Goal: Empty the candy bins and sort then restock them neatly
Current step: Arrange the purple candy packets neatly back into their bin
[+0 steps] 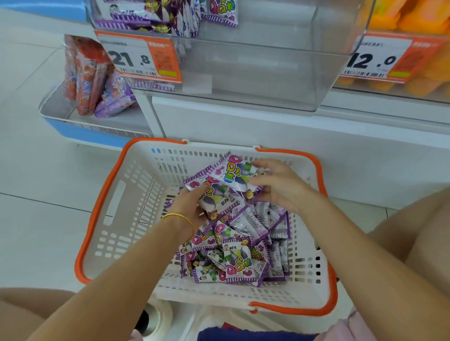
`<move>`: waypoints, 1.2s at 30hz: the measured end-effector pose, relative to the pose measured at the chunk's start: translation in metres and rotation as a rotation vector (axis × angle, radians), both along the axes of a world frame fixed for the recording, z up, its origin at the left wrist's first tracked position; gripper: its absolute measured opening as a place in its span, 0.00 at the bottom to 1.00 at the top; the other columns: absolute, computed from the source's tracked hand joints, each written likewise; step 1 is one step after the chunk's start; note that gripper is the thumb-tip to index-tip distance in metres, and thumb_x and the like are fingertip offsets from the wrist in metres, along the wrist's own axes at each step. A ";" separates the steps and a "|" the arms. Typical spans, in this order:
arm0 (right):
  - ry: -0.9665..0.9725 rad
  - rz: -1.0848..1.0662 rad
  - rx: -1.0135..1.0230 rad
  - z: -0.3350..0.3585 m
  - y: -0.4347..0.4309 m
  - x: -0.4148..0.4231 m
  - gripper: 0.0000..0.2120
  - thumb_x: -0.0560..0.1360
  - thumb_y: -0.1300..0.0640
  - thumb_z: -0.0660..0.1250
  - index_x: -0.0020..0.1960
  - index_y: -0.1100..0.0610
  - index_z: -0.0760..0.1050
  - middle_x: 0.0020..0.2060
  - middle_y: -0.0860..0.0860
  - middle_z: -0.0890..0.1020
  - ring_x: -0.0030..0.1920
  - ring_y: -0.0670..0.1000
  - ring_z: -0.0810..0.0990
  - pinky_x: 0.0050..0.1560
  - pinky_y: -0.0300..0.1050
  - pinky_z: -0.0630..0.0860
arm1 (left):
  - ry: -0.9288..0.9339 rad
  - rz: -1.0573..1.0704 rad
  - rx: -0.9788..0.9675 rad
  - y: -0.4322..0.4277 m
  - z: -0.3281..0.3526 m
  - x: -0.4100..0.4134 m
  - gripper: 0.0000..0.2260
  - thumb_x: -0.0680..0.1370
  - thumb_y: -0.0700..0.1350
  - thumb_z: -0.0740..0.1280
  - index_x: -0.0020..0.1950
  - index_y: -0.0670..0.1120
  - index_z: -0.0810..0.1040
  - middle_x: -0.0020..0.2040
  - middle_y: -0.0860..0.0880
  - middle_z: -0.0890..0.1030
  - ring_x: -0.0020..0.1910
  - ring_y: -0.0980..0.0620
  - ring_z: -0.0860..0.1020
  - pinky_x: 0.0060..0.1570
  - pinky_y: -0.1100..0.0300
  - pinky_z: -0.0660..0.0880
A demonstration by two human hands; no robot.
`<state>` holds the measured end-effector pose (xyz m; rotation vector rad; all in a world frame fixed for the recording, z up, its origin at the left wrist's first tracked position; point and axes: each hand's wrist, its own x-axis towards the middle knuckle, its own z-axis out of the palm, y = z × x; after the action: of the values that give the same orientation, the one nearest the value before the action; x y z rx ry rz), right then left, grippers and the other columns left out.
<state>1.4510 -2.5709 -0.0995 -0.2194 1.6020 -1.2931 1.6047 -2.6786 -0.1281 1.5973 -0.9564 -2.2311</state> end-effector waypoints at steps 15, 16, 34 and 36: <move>-0.310 -0.075 0.007 -0.014 -0.003 0.036 0.07 0.75 0.60 0.70 0.51 0.58 0.74 0.47 0.55 0.78 0.39 0.54 0.77 0.51 0.57 0.79 | 0.181 0.042 -0.076 0.004 0.017 -0.004 0.18 0.74 0.35 0.70 0.61 0.41 0.71 0.49 0.42 0.81 0.44 0.48 0.80 0.45 0.56 0.79; -0.274 -0.083 -0.017 -0.016 -0.003 0.034 0.06 0.75 0.61 0.69 0.50 0.58 0.75 0.46 0.55 0.79 0.39 0.55 0.79 0.50 0.56 0.79 | 0.116 -0.024 -0.122 0.001 0.016 -0.002 0.22 0.73 0.37 0.71 0.64 0.41 0.69 0.53 0.42 0.80 0.47 0.48 0.79 0.49 0.56 0.77; 0.638 0.533 0.388 -0.088 0.008 0.033 0.13 0.79 0.49 0.61 0.53 0.58 0.75 0.48 0.51 0.79 0.47 0.52 0.78 0.54 0.52 0.78 | -0.323 -0.749 -0.600 -0.029 0.003 0.030 0.11 0.76 0.49 0.69 0.53 0.45 0.73 0.46 0.46 0.78 0.44 0.48 0.76 0.44 0.59 0.74; 0.693 0.695 0.562 -0.117 0.018 0.049 0.18 0.78 0.47 0.63 0.59 0.60 0.70 0.52 0.54 0.76 0.49 0.53 0.75 0.52 0.51 0.75 | -0.323 -0.632 -0.575 -0.034 -0.002 0.038 0.08 0.76 0.48 0.69 0.49 0.48 0.72 0.44 0.47 0.76 0.43 0.48 0.74 0.41 0.61 0.71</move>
<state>1.4996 -2.5531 -0.2163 -0.8459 2.1181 -0.1970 1.6424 -2.7122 -0.1298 1.5229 -2.2045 -1.7400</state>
